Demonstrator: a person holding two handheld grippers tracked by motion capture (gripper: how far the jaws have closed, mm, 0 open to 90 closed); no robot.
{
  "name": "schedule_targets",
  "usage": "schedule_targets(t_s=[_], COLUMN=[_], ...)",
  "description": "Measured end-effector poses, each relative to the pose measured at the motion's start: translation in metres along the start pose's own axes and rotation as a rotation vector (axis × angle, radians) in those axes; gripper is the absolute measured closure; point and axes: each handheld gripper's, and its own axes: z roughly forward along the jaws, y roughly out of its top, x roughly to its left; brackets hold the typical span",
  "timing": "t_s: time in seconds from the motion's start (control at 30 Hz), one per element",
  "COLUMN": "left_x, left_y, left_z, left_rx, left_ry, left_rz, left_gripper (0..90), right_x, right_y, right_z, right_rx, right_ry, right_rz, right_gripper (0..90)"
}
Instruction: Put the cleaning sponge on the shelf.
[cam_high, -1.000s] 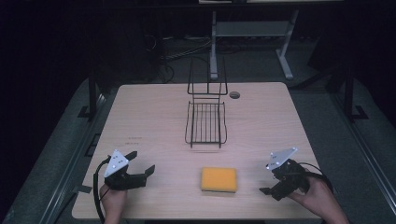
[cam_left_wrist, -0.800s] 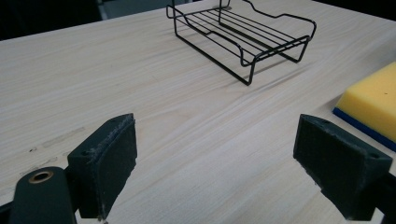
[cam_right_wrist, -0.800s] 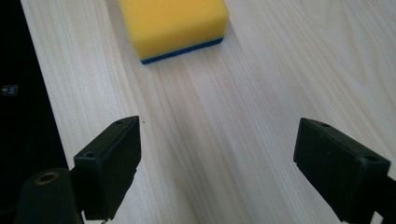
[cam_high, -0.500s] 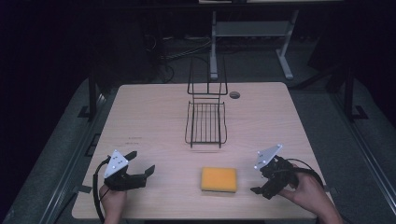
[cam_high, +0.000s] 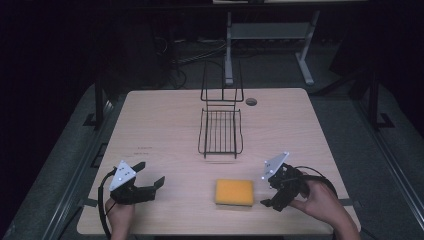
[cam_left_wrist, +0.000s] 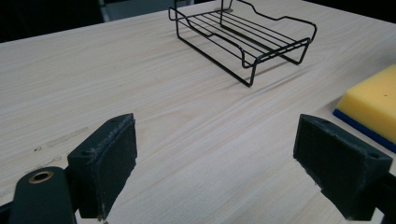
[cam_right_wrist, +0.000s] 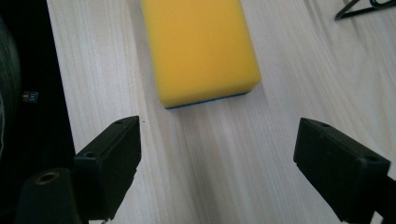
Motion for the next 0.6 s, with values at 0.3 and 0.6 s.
schedule_targets(t_s=[0.3,0.6], left_x=[-0.002,-0.001], left_y=[0.0,0.0], left_z=[0.001,0.0], left_rx=[0.002,-0.002], left_ry=[-0.005,-0.006], left_rz=[0.005,0.002], left_gripper=[12.8,12.8], right_x=[0.001,0.001], right_y=[0.019,0.03], right_z=[0.005,0.012], right_rx=[0.012,0.031], right_ry=[0.018,0.038], right_rz=[-0.037,-0.052], right_gripper=[15.0,15.0])
